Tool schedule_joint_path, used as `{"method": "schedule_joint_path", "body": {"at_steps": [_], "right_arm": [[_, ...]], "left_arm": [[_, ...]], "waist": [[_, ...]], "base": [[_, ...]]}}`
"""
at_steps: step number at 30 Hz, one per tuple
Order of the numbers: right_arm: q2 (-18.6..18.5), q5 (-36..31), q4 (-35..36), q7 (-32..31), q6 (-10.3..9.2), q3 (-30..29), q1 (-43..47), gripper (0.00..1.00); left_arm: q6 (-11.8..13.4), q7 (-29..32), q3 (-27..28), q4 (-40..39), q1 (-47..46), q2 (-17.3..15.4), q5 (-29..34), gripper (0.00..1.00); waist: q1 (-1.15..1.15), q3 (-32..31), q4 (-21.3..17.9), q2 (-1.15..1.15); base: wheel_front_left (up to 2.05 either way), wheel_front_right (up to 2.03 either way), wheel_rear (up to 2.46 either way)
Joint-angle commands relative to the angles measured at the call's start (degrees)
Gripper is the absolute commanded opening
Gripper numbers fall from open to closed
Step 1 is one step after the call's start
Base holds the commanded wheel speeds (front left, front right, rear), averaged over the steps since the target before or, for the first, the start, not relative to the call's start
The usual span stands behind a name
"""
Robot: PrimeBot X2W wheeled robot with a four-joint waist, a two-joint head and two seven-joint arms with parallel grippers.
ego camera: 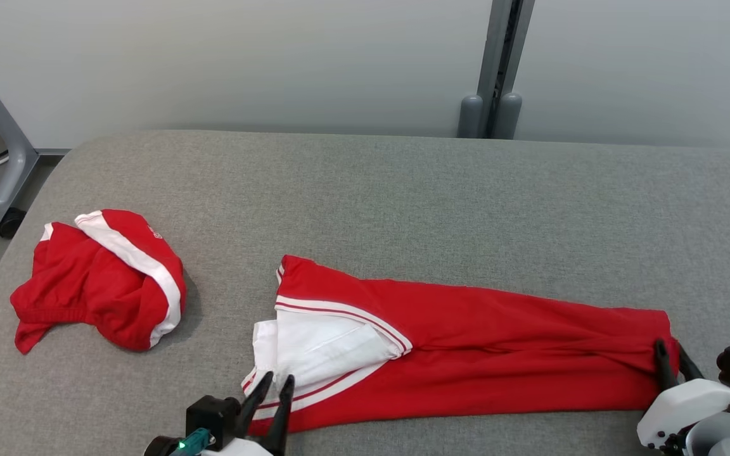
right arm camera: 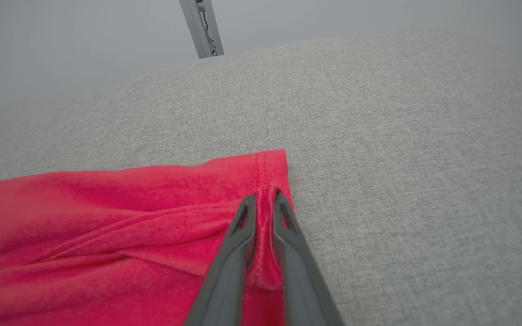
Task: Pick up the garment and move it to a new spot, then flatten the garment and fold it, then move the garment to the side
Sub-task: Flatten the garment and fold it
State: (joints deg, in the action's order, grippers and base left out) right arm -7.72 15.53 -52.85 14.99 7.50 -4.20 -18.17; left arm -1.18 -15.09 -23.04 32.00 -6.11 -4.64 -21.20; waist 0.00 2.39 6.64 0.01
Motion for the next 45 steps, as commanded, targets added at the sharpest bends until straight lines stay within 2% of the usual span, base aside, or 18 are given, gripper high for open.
{"method": "schedule_joint_path", "body": {"at_steps": [1, 10, 20, 21, 22, 23, 27, 32, 36, 38, 39, 45], "right_arm": [[-0.22, -0.46, 0.29, 0.27, -0.02, -0.53, 0.27, 1.0], [0.58, -0.89, 1.97, 0.27, -0.02, -2.77, 1.07, 1.0], [1.22, 0.65, -7.31, -0.5, -0.01, 0.12, -2.08, 1.0], [1.48, 1.16, -8.11, -1.11, -0.01, 0.92, -2.24, 0.69], [1.7, 1.57, -8.74, -1.27, 0.01, 1.7, -2.45, 0.26], [1.72, 2.1, -9.31, -1.4, 0.01, 2.43, -2.55, 0.0], [-0.09, 4.3, -9.99, -0.94, -0.09, 3.38, -3.24, 0.0], [-3.98, 4.14, -6.52, 0.22, -0.14, -1.02, -5.36, 0.0], [-3.16, 1.69, -0.26, 0.22, -0.01, -5.33, -4.02, 0.0], [-2.66, 1.04, 1.51, 0.23, -0.01, -5.65, -3.7, 0.0], [-0.26, -0.02, 6.65, 0.24, -0.01, -3.66, -2.86, 0.0], [2.83, 3.17, 14.4, 0.25, -0.01, 9.4, -0.35, 0.0]], "left_arm": [[0.38, -0.08, 0.25, -0.32, 0.48, -0.01, 0.59, 1.0], [2.28, -0.08, 2.9, -4.81, 2.54, 0.71, 5.34, 1.0], [1.04, -0.09, 4.75, -6.98, 1.73, 1.37, 7.89, 1.0], [0.94, -0.09, 4.93, -7.1, 1.69, 1.4, 8.11, 1.0], [0.84, -0.09, 5.15, -7.22, 1.66, 1.41, 8.22, 1.0], [0.78, -0.09, 5.36, -7.34, 1.63, 1.43, 8.26, 1.0], [0.77, -0.09, 6.03, -7.37, 1.36, 1.53, 8.66, 1.0], [0.26, -0.09, 6.04, -6.59, 0.64, 1.62, 8.99, 1.0], [0.49, -0.09, 5.36, -6.27, 0.24, 1.58, 8.4, 1.0], [0.51, -0.09, 5.15, -6.16, 0.1, 1.61, 8.18, 1.0], [0.74, -0.09, 4.82, -5.91, 0.11, 1.6, 7.69, 1.0], [0.79, -0.09, 4.16, -5.08, 0.02, 1.62, 7.3, 1.0]], "waist": [[0.0, 0.08, -0.22, -0.01], [0.0, 0.61, -0.53, -0.01], [0.0, 2.41, 0.72, -0.01], [0.0, 2.53, 0.79, -0.01], [0.0, 2.64, 0.79, -0.01], [0.0, 2.73, 0.77, -0.01], [0.0, 3.04, 0.21, -0.01], [0.0, 3.15, -1.04, -0.01], [0.0, 3.19, -1.96, -0.01], [0.0, 3.14, -2.17, -0.01], [0.0, 2.92, -2.87, -0.01], [0.0, 2.26, -3.28, -0.01]], "base": [[0.0, 0.0, 0.0], [0.0, 0.0, 0.0], [0.0, 0.0, 0.0], [0.0, 0.0, 0.0], [0.0, 0.0, 0.0], [0.0, 0.0, 0.0], [0.0, 0.0, 0.0], [0.0, 0.0, 0.0], [0.0, 0.0, 0.0], [0.0, 0.0, 0.0], [0.0, 0.0, 0.0], [0.0, 0.0, 0.0]]}}
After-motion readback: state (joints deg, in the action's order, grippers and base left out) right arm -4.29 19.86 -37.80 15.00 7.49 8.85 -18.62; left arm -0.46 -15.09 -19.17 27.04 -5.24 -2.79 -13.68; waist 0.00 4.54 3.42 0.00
